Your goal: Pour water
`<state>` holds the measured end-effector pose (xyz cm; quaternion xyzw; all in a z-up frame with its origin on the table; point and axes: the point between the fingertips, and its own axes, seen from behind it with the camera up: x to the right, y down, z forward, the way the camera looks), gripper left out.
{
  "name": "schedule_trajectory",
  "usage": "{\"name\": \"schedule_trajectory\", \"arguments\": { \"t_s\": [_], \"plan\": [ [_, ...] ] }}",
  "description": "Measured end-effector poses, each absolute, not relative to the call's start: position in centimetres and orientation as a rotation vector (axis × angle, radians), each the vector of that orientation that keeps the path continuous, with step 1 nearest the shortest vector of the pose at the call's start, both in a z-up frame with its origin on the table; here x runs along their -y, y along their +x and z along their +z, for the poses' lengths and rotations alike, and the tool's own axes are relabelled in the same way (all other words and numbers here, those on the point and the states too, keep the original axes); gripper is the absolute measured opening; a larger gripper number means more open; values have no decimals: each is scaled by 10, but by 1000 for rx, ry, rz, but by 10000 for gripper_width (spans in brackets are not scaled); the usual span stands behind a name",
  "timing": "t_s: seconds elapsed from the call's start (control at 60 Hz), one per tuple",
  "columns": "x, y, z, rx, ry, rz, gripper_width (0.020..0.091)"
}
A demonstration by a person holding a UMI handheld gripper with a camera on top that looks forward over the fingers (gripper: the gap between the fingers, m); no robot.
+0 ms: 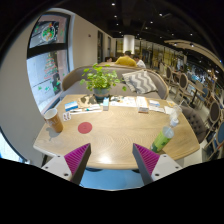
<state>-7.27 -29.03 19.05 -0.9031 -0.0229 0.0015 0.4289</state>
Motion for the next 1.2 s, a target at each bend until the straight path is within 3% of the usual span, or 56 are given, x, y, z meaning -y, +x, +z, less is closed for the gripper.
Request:
{"name": "schedule_trajectory", "arguments": {
  "t_s": [0.35,0.733,0.8,0.967,1.2],
  "plan": [
    [298,91,107,52,-2272,-46,858],
    [188,157,74,-10,-2141,18,844],
    [177,156,66,-6,-2140,34,801],
    [163,153,54,18,-2119,50,540],
    [161,156,54,21,-2105,0,447]
  ]
}}
